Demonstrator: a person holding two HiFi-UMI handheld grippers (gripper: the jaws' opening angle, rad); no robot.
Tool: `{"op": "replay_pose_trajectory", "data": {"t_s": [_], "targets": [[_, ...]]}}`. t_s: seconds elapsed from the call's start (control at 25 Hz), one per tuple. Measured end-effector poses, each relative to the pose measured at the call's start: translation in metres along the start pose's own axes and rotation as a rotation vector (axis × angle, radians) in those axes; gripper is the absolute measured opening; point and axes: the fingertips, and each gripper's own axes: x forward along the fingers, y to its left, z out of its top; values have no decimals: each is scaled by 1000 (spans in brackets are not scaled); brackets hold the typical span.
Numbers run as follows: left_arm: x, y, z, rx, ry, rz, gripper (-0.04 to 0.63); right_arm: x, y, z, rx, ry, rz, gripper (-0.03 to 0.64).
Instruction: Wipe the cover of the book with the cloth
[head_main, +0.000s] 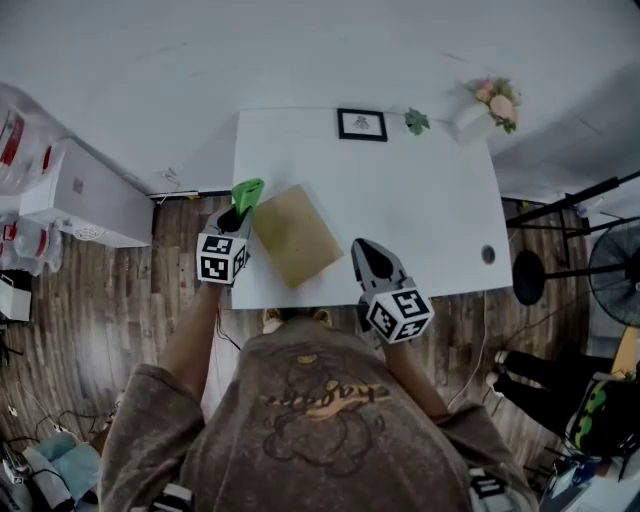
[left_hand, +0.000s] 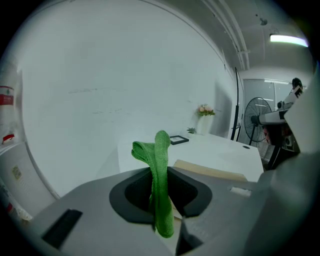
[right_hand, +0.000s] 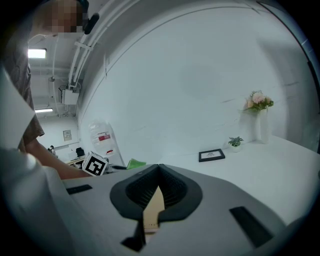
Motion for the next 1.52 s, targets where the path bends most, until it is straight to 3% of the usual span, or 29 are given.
{"op": "replay_pose_trajectory", "data": {"t_s": [0.28, 0.52, 0.92, 1.16, 1.52], "targets": [[21, -11, -15, 46, 71, -44, 67, -5, -12, 0, 9, -3, -34, -3], [29, -19, -26, 34, 114, -77, 67, -8, -17, 1, 20, -7, -57, -3], [32, -25, -31, 11, 136, -94, 67, -6, -18, -3, 22, -1, -53, -3], [27, -39, -33, 39, 146, -125, 67, 0, -15, -5, 23, 8, -40, -3], [14, -64, -43, 4, 161, -187, 67, 8, -12, -11, 21, 17, -26, -3]]}}
